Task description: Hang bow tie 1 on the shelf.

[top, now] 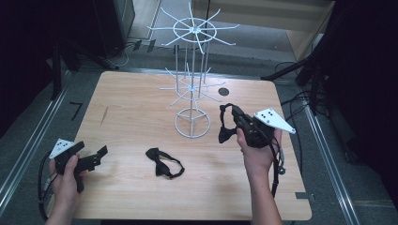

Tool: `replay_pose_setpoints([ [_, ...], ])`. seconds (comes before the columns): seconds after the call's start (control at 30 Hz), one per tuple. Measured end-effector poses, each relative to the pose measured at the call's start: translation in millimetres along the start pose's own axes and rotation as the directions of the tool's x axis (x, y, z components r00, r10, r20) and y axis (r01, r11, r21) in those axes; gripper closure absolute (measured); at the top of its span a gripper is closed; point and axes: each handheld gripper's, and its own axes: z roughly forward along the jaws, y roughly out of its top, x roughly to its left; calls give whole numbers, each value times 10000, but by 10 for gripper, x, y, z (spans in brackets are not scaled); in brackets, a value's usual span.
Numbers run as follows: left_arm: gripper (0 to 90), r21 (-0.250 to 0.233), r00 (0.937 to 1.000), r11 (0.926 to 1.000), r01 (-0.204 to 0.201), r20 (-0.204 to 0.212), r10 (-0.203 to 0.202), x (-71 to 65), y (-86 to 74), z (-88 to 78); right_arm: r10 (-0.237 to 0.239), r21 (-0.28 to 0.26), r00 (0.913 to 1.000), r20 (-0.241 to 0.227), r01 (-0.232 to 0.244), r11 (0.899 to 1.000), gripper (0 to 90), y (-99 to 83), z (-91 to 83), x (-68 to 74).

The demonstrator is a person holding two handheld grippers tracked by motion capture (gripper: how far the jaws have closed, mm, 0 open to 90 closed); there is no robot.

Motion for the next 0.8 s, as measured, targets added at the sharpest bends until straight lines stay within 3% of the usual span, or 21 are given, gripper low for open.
replay_pose_setpoints([
  [0.43, 2, -40, 10000, 10000, 19, 12, -19, 0, -1, 1, 40, -23, 9994, -346, -41, 10000, 900, 132, 74, 33],
  [0.8, 2, -50, 10000, 10000, 32, 16, -32, 5, -1, -1, 115, 265, 9991, -398, -105, 9996, 900, 178, 216, 32],
])
